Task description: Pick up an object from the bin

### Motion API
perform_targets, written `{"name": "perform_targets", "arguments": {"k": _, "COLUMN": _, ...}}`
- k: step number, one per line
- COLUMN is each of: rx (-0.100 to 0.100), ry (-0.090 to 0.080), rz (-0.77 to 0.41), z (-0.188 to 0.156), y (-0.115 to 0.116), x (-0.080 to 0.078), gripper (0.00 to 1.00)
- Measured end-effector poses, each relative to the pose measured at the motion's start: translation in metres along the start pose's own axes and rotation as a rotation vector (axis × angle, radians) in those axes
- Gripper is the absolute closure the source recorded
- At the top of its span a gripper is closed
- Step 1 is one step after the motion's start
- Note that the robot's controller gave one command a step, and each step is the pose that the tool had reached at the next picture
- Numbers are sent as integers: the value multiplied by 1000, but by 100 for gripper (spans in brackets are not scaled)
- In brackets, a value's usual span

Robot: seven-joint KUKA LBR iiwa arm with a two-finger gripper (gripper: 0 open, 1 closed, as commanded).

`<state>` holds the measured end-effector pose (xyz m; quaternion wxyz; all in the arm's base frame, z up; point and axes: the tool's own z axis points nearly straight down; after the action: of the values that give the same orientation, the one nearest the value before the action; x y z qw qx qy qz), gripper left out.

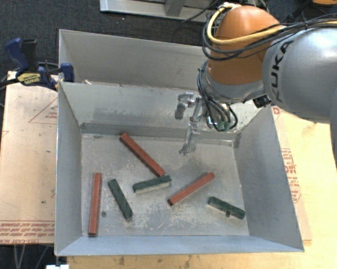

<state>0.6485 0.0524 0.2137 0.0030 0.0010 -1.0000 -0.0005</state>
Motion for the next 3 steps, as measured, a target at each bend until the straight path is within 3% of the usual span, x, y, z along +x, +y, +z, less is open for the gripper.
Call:
{"name": "perform_targets", "arguments": {"k": 1, "rx": 0, "ry": -8, "rz": 1, "z": -5, "y": 0, "x": -1, "gripper": 0}}
{"name": "perform_targets", "arguments": {"k": 2, "rx": -2, "ry": -12, "rz": 103, "z": 72, "y": 44, "x": -7, "gripper": 0}}
{"name": "perform_targets", "arguments": {"k": 3, "rx": 0, "ry": -3, "rz": 106, "z": 102, "y": 55, "x": 1, "gripper": 0}}
